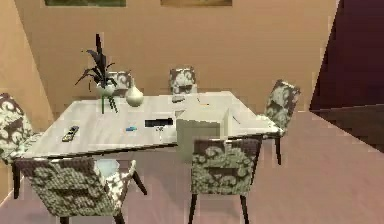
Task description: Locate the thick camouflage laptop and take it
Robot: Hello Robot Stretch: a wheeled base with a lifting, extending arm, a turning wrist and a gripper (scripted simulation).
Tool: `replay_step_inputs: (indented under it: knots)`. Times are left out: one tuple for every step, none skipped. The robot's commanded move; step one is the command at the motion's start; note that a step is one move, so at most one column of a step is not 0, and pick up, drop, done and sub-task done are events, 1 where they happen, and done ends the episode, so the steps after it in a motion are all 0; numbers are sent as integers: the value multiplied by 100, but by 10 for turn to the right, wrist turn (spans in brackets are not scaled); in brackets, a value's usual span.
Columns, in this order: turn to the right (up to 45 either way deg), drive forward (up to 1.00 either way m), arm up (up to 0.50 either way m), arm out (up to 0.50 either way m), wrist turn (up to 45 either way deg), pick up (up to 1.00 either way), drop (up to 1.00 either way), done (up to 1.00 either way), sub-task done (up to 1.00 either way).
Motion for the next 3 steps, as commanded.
replay_step_inputs:
  knots:
    - [-390,0,0,0,0,0,0,0,0]
    - [0,5,0,0,0,0,0,0,0]
    - [-30,0,0,0,0,0,0,0,0]
